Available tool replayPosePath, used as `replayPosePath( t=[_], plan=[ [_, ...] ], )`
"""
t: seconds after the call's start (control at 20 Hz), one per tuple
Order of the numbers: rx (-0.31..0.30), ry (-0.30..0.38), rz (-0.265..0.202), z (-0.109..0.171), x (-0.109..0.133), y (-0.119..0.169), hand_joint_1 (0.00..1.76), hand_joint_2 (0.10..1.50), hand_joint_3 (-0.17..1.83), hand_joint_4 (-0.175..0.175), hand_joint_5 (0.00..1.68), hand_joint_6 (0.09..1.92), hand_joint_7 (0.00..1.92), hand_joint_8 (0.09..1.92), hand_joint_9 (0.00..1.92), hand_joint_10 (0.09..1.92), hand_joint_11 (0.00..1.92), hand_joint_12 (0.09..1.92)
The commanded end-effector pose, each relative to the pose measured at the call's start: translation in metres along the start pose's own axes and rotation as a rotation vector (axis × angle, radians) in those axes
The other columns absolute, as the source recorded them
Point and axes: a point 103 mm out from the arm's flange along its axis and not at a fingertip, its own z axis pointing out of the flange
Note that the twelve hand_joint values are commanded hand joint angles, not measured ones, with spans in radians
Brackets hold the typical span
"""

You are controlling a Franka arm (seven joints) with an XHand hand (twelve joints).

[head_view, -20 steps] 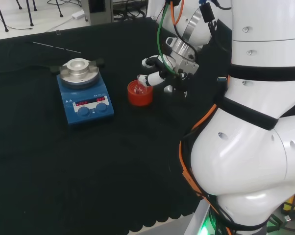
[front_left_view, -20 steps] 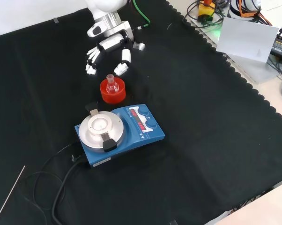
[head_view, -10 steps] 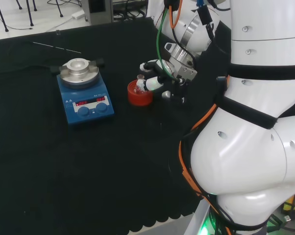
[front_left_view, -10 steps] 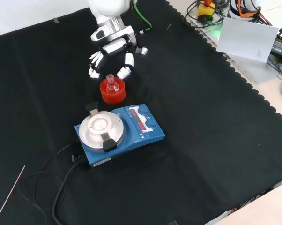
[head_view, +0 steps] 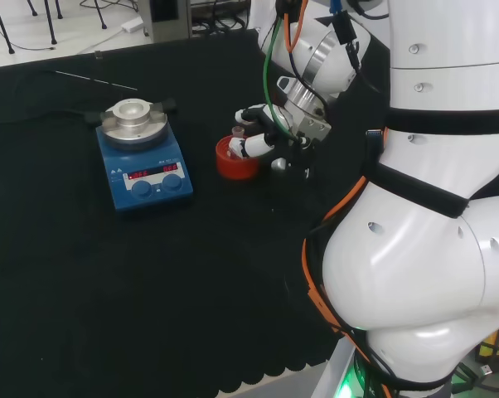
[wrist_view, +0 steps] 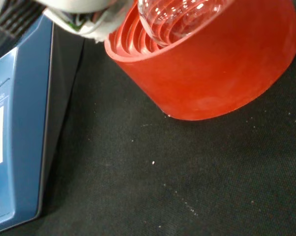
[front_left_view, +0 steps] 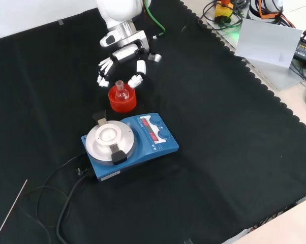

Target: Pick up the round-bottom flask.

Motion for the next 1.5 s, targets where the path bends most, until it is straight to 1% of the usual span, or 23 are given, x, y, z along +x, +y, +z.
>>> replayPosePath(
  t=[0.05, 0.4, 0.5, 0.6, 0.8, 1.15, 1.2, 1.35, 1.4, 1.5],
  plan=[
    [-0.004, 0.002, -0.006, 0.0014, 0.0021, 0.0021, 0.9, 0.54, 0.84, -0.007, 0.57, 0.09, 0.24, 0.6, 0.38, 0.64, 0.01, 1.38],
    [-0.005, 0.0, -0.014, 0.0024, 0.0052, 0.005, 0.9, 0.55, 0.84, -0.004, 0.61, 0.09, 0.24, 0.6, 0.38, 0.64, 0.01, 1.38],
    [-0.007, -0.009, -0.015, 0.005, 0.0076, 0.0052, 0.9, 0.56, 0.84, -0.003, 0.62, 0.1, 0.24, 0.6, 0.38, 0.64, 0.01, 1.38],
    [-0.004, -0.004, -0.011, 0.0054, 0.0082, 0.0056, 0.9, 0.56, 0.83, -0.002, 0.63, 0.11, 0.25, 0.6, 0.39, 0.64, 0.01, 1.38],
    [0.001, -0.021, -0.019, 0.0072, 0.0075, 0.0074, 0.89, 0.58, 0.81, -0.002, 0.64, 0.14, 0.25, 0.59, 0.39, 0.62, 0.01, 1.37],
    [-0.016, -0.006, -0.011, 0.0052, 0.0077, 0.0077, 0.9, 0.61, 0.78, 0.001, 0.66, 0.22, 0.26, 0.58, 0.4, 0.61, 0.02, 1.37],
    [-0.019, 0.0, -0.009, 0.0034, 0.0068, 0.0073, 0.9, 0.61, 0.78, 0.002, 0.67, 0.29, 0.27, 0.58, 0.41, 0.61, 0.02, 1.37],
    [-0.028, -0.006, -0.006, 0.0021, 0.0077, 0.007, 0.9, 0.62, 0.78, 0.004, 0.64, 0.59, 0.27, 0.58, 0.42, 0.6, 0.02, 1.37],
    [-0.029, -0.008, -0.005, 0.0027, 0.0084, 0.007, 0.9, 0.62, 0.78, 0.004, 0.64, 0.65, 0.27, 0.58, 0.42, 0.6, 0.02, 1.37],
    [-0.028, -0.006, -0.007, 0.0015, 0.0078, 0.0075, 0.9, 0.63, 0.78, 0.003, 0.64, 0.71, 0.28, 0.58, 0.42, 0.61, 0.02, 1.37]
  ],
)
